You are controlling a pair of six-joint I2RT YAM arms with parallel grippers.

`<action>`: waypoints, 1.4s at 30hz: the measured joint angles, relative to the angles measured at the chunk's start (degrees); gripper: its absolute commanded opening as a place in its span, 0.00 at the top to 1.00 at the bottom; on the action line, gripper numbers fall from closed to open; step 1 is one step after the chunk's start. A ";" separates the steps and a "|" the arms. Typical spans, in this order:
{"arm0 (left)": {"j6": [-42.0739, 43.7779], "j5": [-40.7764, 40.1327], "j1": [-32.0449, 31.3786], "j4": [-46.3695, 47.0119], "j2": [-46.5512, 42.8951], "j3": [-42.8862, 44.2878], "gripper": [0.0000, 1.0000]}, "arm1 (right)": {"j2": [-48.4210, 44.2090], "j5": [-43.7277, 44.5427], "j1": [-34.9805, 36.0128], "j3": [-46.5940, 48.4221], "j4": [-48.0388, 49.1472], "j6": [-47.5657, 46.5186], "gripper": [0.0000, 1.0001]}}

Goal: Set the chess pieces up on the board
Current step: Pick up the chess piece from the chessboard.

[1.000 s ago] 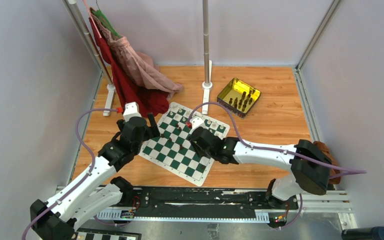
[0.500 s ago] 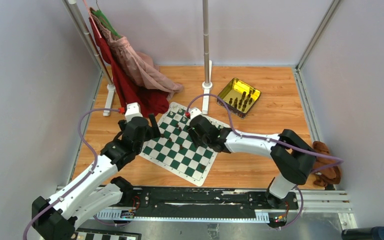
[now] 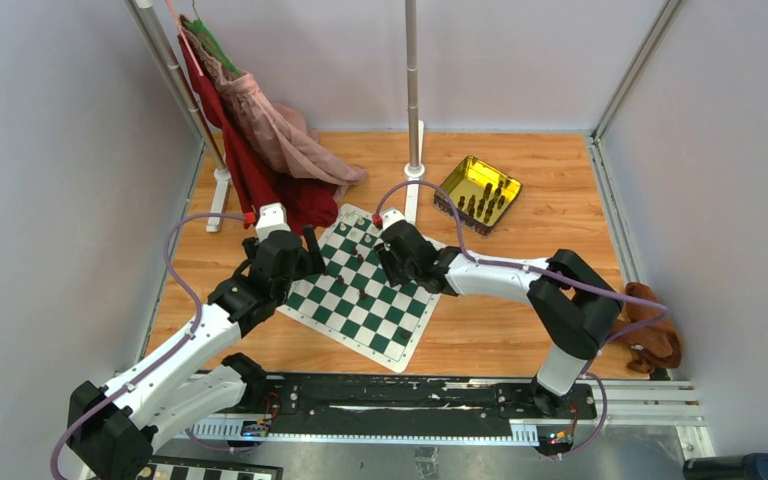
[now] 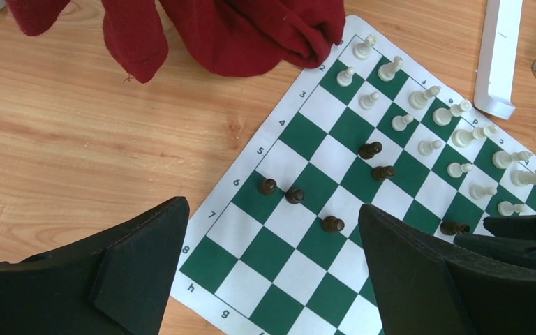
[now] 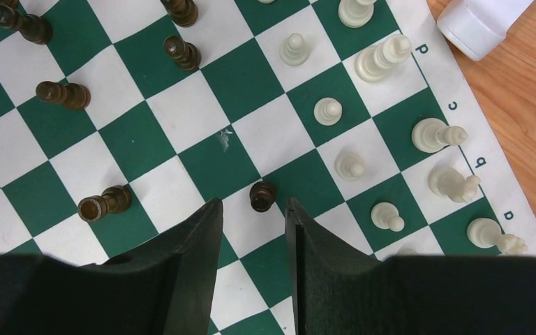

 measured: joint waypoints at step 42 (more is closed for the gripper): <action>0.61 0.00 0.00 2.21 1.09 -0.02 0.02 | 2.05 -3.52 -1.88 0.63 0.20 -0.35 0.90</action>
